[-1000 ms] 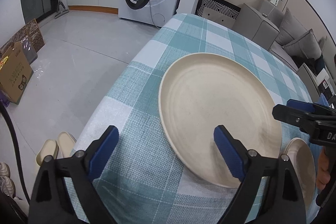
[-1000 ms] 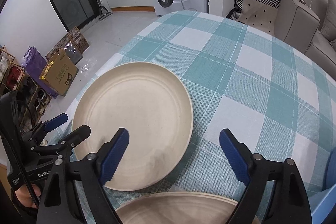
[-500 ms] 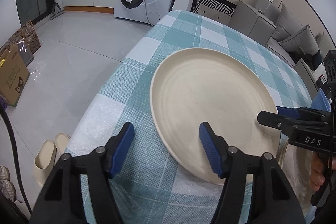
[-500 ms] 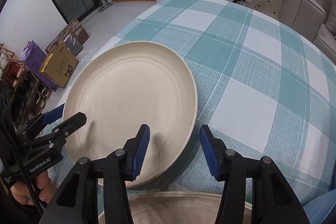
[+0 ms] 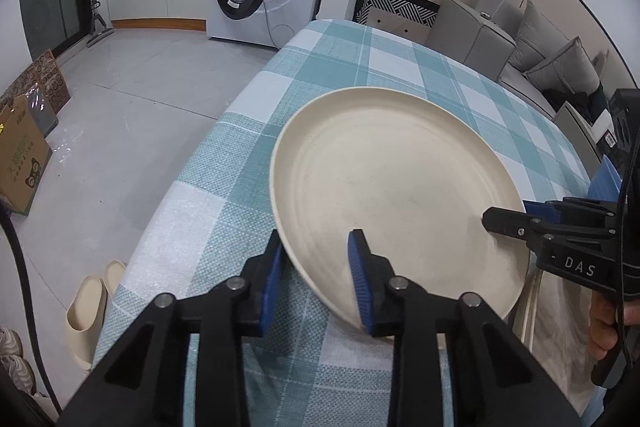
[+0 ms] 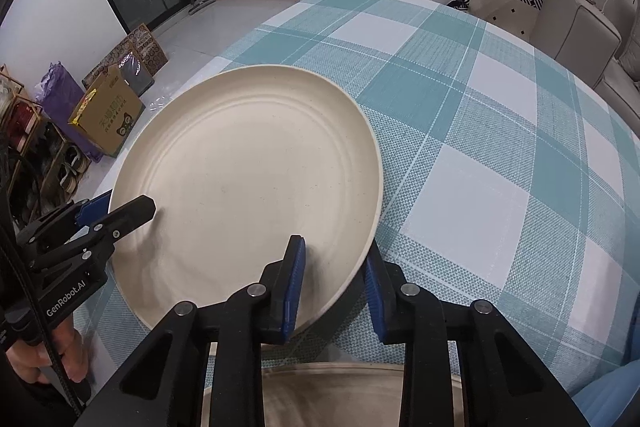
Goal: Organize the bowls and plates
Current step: 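Close the left gripper on the beige plate rim while the right gripper grips it too, then lift the beige plate with both grippers and carry it over the plate stack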
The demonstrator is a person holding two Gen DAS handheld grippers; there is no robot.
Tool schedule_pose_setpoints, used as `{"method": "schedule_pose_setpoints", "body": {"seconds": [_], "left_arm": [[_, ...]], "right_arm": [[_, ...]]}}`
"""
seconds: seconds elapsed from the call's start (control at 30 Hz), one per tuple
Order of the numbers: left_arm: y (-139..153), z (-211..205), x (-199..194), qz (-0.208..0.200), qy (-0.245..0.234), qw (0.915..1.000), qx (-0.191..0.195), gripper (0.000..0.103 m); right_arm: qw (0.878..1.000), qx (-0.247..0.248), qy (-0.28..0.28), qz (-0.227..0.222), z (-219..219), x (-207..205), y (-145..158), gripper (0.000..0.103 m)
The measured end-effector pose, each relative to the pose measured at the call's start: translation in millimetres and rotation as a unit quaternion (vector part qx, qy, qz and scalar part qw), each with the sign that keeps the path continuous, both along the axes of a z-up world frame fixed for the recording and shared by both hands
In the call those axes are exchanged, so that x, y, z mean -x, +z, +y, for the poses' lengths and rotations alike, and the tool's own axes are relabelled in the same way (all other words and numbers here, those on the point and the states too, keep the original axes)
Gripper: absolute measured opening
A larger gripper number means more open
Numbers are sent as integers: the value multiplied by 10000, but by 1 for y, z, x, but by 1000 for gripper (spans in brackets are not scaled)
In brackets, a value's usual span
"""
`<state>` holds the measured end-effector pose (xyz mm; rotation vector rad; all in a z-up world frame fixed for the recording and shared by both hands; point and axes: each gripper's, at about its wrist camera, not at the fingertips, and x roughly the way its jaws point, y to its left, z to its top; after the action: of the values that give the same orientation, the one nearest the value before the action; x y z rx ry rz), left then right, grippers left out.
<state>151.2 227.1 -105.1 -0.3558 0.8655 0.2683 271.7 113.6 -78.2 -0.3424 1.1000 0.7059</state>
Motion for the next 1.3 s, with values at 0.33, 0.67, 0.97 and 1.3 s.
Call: {"method": "schedule_pose_setpoints", "body": {"seconds": [0.33, 0.67, 0.97, 1.3], "left_arm": [[4, -1, 2, -28, 25, 10000, -77, 28], [13, -4, 6, -154, 34, 9998, -139, 28], [25, -11, 10, -268, -19, 9994, -226, 28], [43, -23, 15, -442, -122, 9984, -317, 28]], "right_arm": [[9998, -79, -18, -186, -3, 4, 3, 24], [9991, -231, -56, -355, -10, 12, 11, 24], [9982, -323, -130, -483, -20, 21, 24, 24], [9969, -429, -257, -605, -35, 32, 44, 24]]}}
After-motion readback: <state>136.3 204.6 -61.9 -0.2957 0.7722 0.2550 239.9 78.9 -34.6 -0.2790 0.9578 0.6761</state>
